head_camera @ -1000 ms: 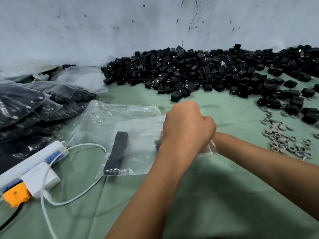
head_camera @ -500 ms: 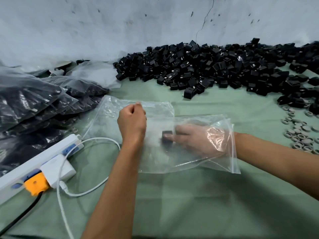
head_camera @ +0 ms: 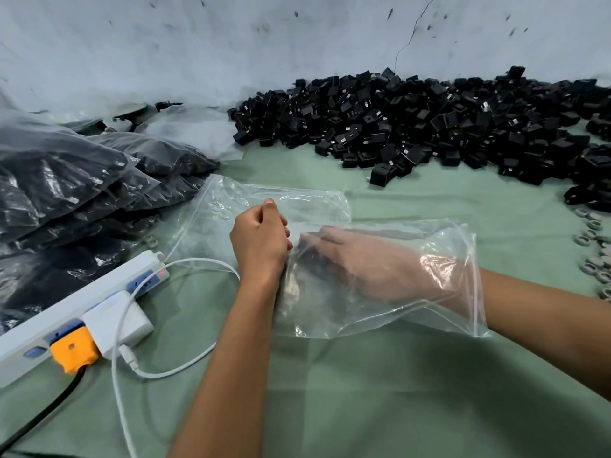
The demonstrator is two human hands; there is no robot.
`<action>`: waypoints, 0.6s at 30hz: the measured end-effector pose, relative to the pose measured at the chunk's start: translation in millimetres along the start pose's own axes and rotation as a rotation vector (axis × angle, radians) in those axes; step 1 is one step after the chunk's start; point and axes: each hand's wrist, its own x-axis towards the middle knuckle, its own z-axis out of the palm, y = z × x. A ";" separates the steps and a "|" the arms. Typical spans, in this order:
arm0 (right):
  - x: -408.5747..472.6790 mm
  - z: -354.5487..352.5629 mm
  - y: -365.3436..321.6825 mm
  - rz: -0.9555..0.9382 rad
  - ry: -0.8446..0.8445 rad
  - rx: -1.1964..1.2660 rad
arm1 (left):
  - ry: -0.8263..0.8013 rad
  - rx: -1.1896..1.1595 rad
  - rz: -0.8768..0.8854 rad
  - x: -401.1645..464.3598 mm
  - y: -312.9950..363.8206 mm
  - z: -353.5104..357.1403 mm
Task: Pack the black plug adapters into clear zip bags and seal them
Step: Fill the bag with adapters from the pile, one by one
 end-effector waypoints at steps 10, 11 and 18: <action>-7.0 2.0 -4.6 -0.011 0.176 -0.096 | 0.101 0.195 0.157 22.3 -12.1 -22.6; -4.7 4.2 -3.0 -0.010 0.162 -0.110 | 0.082 0.234 0.132 24.4 -16.4 -23.9; 15.3 28.0 24.0 -0.126 0.198 -0.253 | -0.008 0.378 0.129 23.3 -25.7 -26.6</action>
